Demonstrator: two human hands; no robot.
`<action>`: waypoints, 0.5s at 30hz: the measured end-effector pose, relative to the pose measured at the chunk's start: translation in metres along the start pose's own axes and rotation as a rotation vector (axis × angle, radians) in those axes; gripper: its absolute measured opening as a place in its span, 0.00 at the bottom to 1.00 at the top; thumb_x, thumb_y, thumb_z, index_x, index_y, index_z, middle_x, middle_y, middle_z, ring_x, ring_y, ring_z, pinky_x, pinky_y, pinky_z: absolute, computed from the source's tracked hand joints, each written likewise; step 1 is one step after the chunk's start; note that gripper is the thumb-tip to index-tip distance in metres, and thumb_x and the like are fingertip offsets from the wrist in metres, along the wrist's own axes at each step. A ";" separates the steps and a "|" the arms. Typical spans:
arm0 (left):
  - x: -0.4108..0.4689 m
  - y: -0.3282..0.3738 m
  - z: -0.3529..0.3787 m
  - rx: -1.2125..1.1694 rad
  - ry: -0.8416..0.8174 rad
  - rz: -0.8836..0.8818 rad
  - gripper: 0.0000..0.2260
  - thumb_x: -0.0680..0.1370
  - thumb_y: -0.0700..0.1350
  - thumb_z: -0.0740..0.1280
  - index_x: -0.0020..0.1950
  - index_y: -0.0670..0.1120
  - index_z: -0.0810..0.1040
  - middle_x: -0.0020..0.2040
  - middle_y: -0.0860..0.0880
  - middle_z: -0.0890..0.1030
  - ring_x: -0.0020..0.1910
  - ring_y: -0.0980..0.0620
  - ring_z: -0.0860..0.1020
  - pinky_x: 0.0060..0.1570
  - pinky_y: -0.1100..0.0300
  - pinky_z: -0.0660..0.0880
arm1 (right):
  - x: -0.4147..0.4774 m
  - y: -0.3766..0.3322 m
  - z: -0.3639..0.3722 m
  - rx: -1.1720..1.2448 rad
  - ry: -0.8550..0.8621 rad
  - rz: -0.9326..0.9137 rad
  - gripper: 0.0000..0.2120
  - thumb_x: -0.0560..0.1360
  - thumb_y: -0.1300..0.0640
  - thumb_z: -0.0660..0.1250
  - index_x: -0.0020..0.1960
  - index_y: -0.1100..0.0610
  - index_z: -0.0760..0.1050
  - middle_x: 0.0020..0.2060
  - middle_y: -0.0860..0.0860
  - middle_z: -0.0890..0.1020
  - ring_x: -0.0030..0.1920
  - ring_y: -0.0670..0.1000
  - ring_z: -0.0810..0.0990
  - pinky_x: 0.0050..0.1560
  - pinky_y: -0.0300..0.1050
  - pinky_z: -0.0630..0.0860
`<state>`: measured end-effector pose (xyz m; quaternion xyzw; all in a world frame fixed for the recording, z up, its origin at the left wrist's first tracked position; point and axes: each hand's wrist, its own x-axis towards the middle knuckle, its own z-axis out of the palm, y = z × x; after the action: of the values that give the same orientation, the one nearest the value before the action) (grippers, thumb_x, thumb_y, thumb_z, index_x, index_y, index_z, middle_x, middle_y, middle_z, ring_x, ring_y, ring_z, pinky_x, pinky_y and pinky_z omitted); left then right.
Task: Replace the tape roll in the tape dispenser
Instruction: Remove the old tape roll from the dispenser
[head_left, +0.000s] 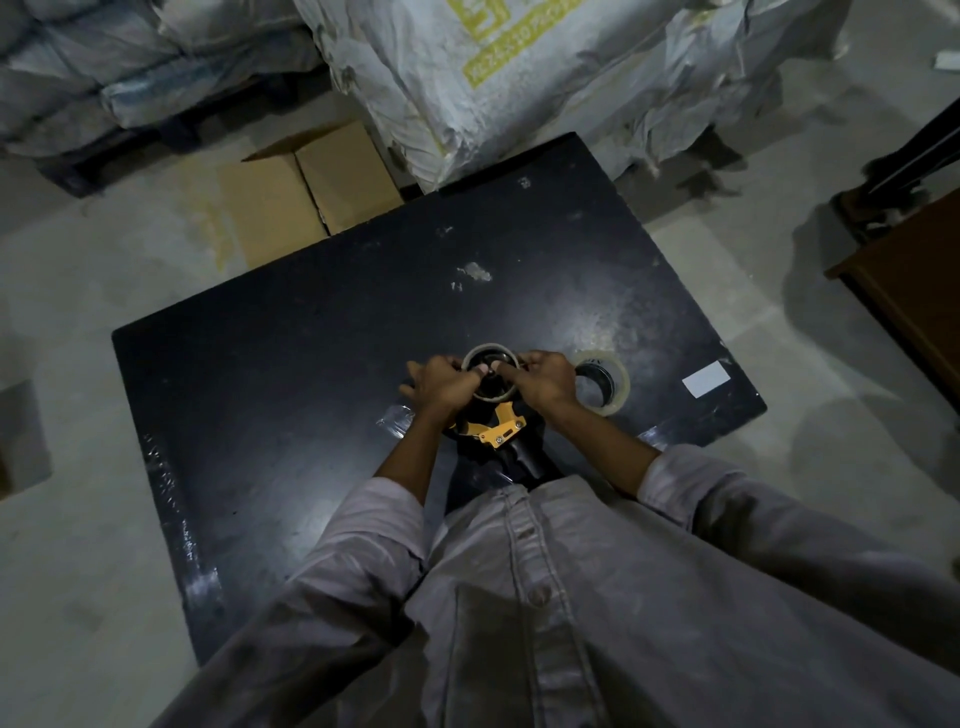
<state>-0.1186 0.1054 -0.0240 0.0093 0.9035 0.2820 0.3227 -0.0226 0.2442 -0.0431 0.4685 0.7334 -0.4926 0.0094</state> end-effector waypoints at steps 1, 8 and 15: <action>-0.001 0.001 0.000 0.005 0.002 -0.002 0.13 0.78 0.62 0.77 0.51 0.55 0.83 0.76 0.41 0.69 0.77 0.33 0.64 0.78 0.35 0.66 | 0.001 0.000 0.001 -0.008 0.007 -0.011 0.20 0.73 0.43 0.85 0.55 0.57 0.91 0.48 0.54 0.92 0.48 0.53 0.91 0.53 0.51 0.88; 0.005 -0.007 -0.003 -0.031 -0.053 0.006 0.14 0.78 0.63 0.76 0.58 0.58 0.85 0.72 0.43 0.67 0.74 0.34 0.65 0.76 0.40 0.65 | -0.004 0.004 -0.004 -0.026 -0.016 -0.069 0.21 0.76 0.38 0.81 0.60 0.53 0.91 0.47 0.49 0.92 0.48 0.49 0.90 0.52 0.47 0.87; 0.008 -0.017 -0.002 -0.004 -0.065 0.052 0.15 0.73 0.67 0.79 0.44 0.59 0.82 0.69 0.42 0.79 0.78 0.38 0.65 0.73 0.42 0.62 | -0.008 0.004 -0.003 0.017 -0.091 -0.029 0.20 0.77 0.45 0.82 0.65 0.53 0.89 0.48 0.53 0.92 0.44 0.54 0.92 0.54 0.59 0.90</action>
<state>-0.1235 0.0923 -0.0361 0.0411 0.8914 0.2917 0.3444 -0.0140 0.2416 -0.0402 0.4351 0.7347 -0.5195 0.0317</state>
